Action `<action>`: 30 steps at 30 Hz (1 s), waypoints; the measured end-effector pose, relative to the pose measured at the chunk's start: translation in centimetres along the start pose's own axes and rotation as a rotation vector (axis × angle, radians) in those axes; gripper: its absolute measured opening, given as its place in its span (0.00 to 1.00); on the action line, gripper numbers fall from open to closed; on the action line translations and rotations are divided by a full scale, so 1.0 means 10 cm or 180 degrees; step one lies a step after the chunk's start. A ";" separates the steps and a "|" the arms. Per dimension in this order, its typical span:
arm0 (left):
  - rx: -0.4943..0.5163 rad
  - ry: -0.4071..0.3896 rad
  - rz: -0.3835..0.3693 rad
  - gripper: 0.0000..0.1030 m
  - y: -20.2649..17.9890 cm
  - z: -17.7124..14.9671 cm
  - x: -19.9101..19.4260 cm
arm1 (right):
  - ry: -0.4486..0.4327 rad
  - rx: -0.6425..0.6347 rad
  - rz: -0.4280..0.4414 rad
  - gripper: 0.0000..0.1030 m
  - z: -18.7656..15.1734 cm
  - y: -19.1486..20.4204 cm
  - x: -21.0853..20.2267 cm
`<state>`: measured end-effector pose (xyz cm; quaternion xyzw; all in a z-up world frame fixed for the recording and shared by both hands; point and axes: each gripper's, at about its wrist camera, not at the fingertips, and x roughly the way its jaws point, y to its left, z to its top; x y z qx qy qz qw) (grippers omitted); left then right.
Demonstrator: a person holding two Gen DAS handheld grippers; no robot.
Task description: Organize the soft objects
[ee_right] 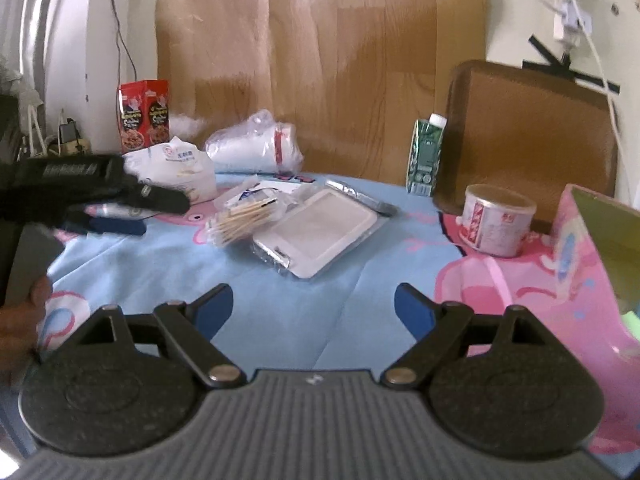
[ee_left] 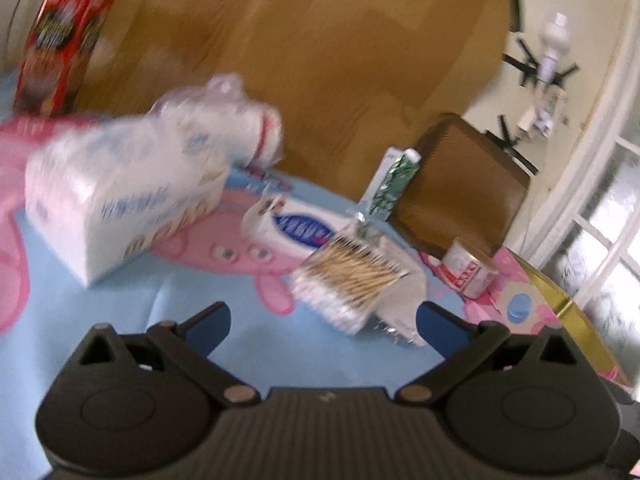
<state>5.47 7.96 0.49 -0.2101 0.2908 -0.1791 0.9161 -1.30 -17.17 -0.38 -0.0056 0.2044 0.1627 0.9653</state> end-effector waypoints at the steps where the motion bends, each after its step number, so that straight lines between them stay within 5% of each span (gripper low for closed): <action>1: -0.0066 -0.0026 -0.0054 0.99 0.04 0.01 -0.01 | 0.0019 0.0017 0.0007 0.87 0.02 -0.01 0.04; 9: -0.0366 -0.0195 -0.0196 0.99 0.23 0.02 -0.07 | 0.0168 0.0079 0.0121 0.87 0.22 0.03 0.42; 18: -0.0400 -0.0279 -0.0211 0.99 0.26 0.03 -0.08 | 0.0099 0.0602 0.0497 0.86 0.56 -0.02 0.65; 20: -0.0361 -0.0301 -0.0197 0.99 0.24 0.03 -0.09 | 0.0221 0.0730 0.0558 0.72 0.59 -0.05 0.78; 22: -0.0329 -0.0316 -0.0193 0.99 0.23 0.02 -0.10 | 0.0471 0.0919 0.0673 0.36 0.60 -0.10 0.93; 23: -0.0320 -0.0315 -0.0194 0.99 0.22 0.02 -0.10 | 0.0567 0.1031 0.0727 0.29 0.57 -0.12 0.98; 27: -0.0360 -0.0303 -0.0212 0.99 0.26 0.03 -0.09 | 0.0565 0.1120 0.0846 0.11 0.50 -0.13 0.81; 30: -0.0400 -0.0282 -0.0215 0.99 0.27 0.03 -0.08 | 0.0523 0.1006 0.0892 0.11 0.42 -0.08 0.59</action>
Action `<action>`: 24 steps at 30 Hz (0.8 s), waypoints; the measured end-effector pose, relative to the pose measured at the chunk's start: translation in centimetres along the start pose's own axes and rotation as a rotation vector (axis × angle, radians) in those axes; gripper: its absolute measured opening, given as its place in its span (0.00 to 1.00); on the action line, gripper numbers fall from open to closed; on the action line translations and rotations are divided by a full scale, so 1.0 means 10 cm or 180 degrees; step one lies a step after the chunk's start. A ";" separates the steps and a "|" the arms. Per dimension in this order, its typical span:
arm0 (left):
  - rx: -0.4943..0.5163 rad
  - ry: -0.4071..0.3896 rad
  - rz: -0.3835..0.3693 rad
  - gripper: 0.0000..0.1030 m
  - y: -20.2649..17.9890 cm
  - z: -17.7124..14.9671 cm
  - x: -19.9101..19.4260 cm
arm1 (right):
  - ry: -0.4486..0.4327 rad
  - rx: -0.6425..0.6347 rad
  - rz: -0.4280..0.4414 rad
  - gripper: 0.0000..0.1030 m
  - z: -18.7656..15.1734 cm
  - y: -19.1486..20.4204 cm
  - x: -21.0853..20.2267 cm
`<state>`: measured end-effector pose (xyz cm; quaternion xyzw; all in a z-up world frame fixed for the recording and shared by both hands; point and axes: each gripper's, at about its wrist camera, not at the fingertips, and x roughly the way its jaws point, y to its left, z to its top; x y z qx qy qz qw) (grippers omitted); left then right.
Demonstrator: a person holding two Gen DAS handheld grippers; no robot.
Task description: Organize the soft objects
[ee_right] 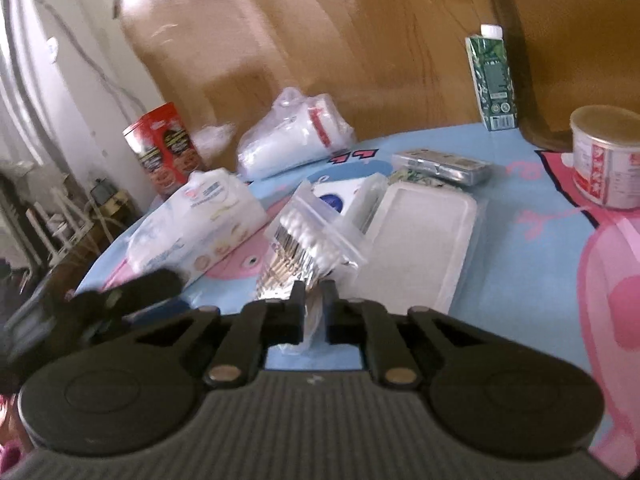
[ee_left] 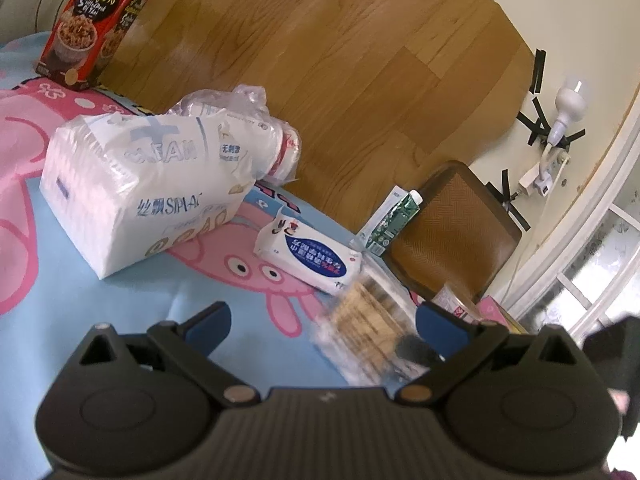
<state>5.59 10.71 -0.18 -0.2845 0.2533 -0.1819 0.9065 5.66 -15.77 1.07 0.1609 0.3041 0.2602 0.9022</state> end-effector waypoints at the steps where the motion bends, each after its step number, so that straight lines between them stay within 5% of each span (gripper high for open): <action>1: -0.0007 0.0006 0.0002 0.99 0.00 0.00 0.00 | -0.0010 -0.0021 0.0018 0.10 -0.05 0.00 -0.08; 14: 0.0057 0.0128 0.0109 0.99 -0.04 -0.02 0.05 | 0.0047 -0.0237 -0.0034 0.13 -0.80 0.00 -0.76; 18: 0.0098 0.0161 0.0142 0.99 -0.06 -0.03 0.06 | -0.0130 -0.0425 -0.0346 0.56 -0.87 -0.03 -0.87; 24: 0.0203 0.0304 0.0017 0.99 -0.14 -0.05 0.08 | -0.0287 -0.0697 -0.0512 0.71 -0.83 -0.03 -0.84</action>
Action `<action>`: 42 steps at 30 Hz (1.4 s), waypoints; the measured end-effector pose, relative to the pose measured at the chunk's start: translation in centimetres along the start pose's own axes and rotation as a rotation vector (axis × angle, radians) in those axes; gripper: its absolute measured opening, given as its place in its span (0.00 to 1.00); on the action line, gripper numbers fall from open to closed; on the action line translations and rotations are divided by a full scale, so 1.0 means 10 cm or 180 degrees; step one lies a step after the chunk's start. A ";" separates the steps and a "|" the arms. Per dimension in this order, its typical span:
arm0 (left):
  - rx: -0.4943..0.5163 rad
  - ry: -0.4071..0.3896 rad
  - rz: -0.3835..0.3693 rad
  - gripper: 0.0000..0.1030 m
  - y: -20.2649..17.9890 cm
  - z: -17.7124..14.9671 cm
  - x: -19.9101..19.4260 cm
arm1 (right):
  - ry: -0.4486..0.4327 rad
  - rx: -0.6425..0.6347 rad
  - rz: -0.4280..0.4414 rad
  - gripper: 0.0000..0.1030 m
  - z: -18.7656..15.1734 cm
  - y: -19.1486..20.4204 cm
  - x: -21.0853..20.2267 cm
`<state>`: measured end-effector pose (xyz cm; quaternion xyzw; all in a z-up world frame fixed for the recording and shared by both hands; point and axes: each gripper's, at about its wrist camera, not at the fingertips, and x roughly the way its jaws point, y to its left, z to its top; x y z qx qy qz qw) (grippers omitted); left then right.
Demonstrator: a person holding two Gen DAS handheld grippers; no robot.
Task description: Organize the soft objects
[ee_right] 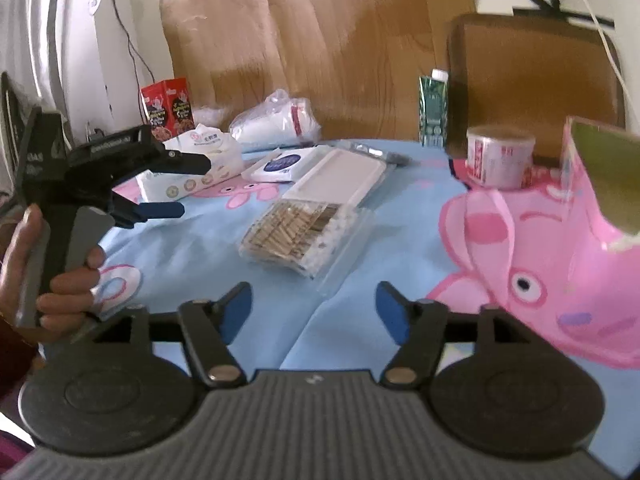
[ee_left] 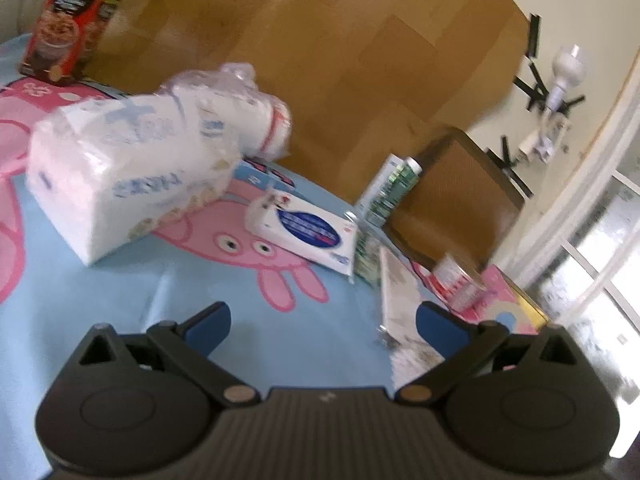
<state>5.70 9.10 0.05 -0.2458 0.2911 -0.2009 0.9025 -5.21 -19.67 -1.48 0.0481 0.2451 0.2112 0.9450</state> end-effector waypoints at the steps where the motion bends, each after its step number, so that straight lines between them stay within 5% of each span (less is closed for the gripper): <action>1: 0.0036 0.0043 -0.0018 0.99 -0.04 -0.01 0.02 | 0.0013 -0.0051 -0.0008 0.72 0.01 0.00 0.03; 8: 0.0185 0.0389 -0.0317 0.97 -0.44 -0.10 0.23 | 0.0107 -0.0433 0.0050 0.74 0.11 0.13 0.32; 11: 0.0328 0.0622 -0.0295 0.79 -0.61 -0.21 0.38 | 0.0228 -0.0532 0.0031 0.73 0.17 0.17 0.50; 15: 0.0546 0.0673 -0.0153 0.71 -0.82 -0.34 0.43 | 0.0167 -0.0518 0.0003 0.47 0.18 0.17 0.53; 21: 0.0673 0.0489 -0.0550 0.70 -1.23 -0.19 0.26 | -0.0135 -0.0372 -0.0205 0.37 0.18 0.06 0.19; 29: 0.1285 0.0461 -0.1066 0.70 -2.30 -0.14 0.54 | -0.0765 0.0034 -0.0855 0.37 0.32 -0.48 -0.46; 36: 0.1606 0.0627 -0.1471 0.78 -3.15 -0.39 1.01 | -0.0917 0.0352 -0.1441 0.38 0.24 -1.08 -0.86; 38: 0.1669 0.0704 -0.1462 0.87 -3.27 -0.51 1.13 | -0.0887 0.0482 -0.1598 0.41 0.16 -1.24 -0.92; 40: 0.1734 0.0707 -0.1385 0.90 -3.31 -0.59 1.19 | -0.0807 0.0600 -0.1811 0.65 0.10 -1.38 -0.93; 42: 0.1727 0.0693 -0.1361 0.95 -3.24 -0.60 1.17 | -0.0811 0.0749 -0.1955 0.71 0.04 -1.47 -0.98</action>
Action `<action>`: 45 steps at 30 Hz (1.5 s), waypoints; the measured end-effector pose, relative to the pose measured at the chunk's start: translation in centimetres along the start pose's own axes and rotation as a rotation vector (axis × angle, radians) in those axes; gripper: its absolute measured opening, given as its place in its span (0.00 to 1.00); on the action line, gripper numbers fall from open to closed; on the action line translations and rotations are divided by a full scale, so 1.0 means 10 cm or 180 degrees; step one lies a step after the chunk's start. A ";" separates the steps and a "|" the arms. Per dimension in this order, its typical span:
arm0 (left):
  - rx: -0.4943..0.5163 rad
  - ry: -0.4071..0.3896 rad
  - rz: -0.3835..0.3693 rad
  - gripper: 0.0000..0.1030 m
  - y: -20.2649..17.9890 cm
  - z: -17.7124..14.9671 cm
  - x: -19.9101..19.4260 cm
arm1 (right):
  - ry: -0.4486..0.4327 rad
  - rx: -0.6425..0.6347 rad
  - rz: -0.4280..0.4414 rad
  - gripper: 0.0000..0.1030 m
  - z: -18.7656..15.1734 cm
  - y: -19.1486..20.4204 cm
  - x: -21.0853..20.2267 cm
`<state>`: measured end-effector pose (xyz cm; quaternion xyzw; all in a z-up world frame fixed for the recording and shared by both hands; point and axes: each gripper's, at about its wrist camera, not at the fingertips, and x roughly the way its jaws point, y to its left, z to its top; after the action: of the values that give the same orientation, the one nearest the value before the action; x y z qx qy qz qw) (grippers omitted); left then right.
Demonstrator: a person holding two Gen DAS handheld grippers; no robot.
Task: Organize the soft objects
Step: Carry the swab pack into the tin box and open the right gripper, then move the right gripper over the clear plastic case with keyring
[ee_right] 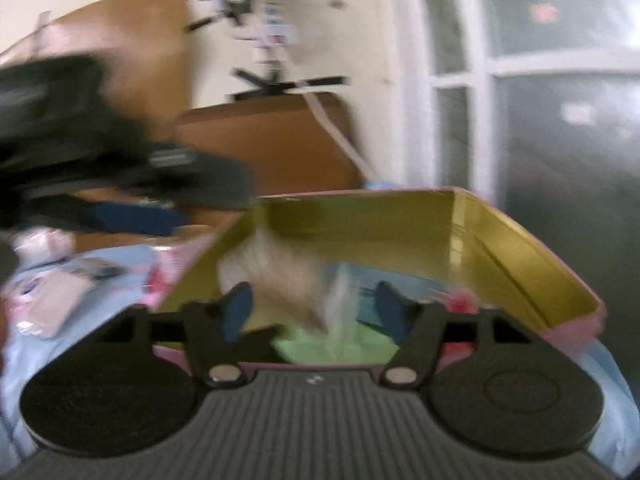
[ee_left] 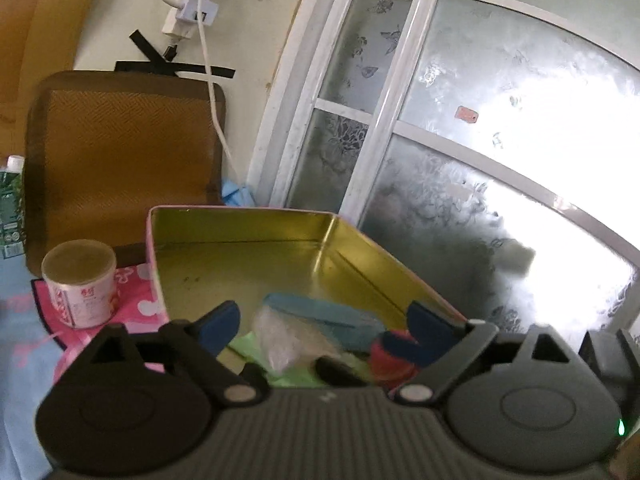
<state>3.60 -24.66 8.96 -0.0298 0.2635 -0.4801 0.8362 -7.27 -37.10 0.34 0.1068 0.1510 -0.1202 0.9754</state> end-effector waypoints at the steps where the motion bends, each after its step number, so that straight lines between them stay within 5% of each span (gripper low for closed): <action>1: -0.0027 -0.0021 0.0029 0.96 0.04 -0.01 -0.06 | 0.0014 0.0071 -0.0012 0.71 -0.01 -0.06 -0.01; 7: -0.0350 -0.0184 0.0371 0.99 0.48 -0.13 -0.54 | -0.0140 0.0260 0.0053 0.71 0.01 -0.04 -0.06; 13: -0.0444 -0.0342 0.1004 0.99 0.91 -0.38 -1.15 | -0.0421 -0.0115 0.0520 0.72 0.03 0.57 -0.21; 23: -0.0692 -0.0496 0.1719 0.99 1.61 -0.76 -1.92 | 0.0234 -0.0721 0.1349 0.74 -0.33 1.70 -0.04; 34: -0.0941 -0.0542 0.1754 0.99 2.05 -1.05 -2.17 | 0.0688 -0.0790 0.1411 0.78 -0.46 2.15 0.17; 45: -0.1393 -0.0603 0.1491 0.99 2.35 -1.18 -2.22 | 0.0683 -0.0866 0.1204 0.87 -0.46 2.46 0.39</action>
<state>7.65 8.52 0.81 -0.1918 0.2811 -0.2018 0.9184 1.69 -13.48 -0.93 0.0130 0.2458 0.0978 0.9643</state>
